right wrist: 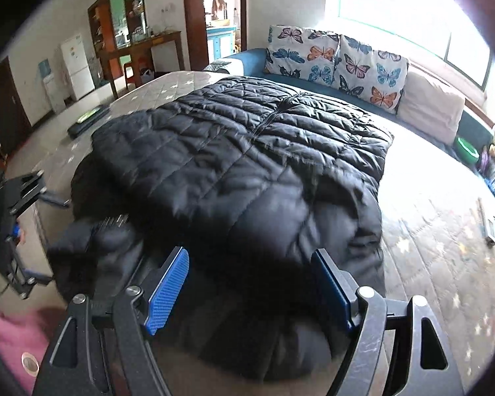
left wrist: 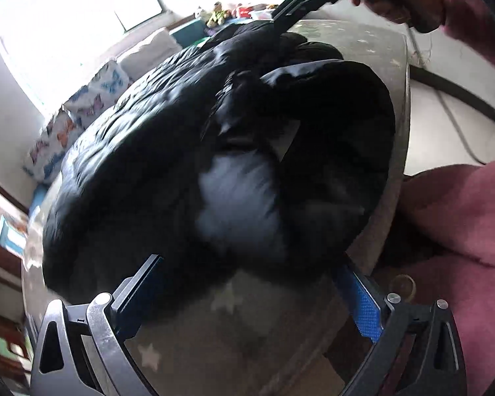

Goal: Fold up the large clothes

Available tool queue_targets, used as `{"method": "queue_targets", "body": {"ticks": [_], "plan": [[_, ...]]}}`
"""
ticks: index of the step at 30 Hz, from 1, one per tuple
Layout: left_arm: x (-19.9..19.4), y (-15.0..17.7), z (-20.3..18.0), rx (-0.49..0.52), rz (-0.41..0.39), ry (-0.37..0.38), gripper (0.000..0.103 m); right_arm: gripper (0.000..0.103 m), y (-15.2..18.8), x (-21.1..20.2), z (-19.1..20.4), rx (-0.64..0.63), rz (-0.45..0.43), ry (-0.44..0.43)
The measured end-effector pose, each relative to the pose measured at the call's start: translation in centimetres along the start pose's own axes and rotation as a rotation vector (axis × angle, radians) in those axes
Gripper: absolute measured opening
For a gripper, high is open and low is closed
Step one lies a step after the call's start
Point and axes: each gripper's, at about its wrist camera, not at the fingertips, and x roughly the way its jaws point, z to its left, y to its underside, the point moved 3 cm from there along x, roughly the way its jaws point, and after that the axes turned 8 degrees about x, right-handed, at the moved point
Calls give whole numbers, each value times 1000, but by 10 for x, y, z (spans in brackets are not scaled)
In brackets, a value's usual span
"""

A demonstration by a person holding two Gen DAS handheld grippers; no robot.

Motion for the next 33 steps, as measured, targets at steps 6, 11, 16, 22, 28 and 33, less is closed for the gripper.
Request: {"method": "queue_targets", "body": {"ticks": [6,11,16,22,28,33], "plan": [[-3,-17,-2,35,-79,-66,59,84,44,-17,10,-58,33,54],[-25,-31,19,-51,-137,-62,30,84,79,-17,33,-167,66,54],[-40,-47,54,-143,-180,-17,28,84,78,-9,70,-286,5,19],[-50,-49,71,-199,-201,26,32,64,38,23,92,-314,-63,45],[-61,-16,59,-206,-201,-60,75,35,1,17,71,-137,-58,-69],[-57,12,53,-166,-141,-205,88,29,-10,2,62,-56,-76,-103]]}}
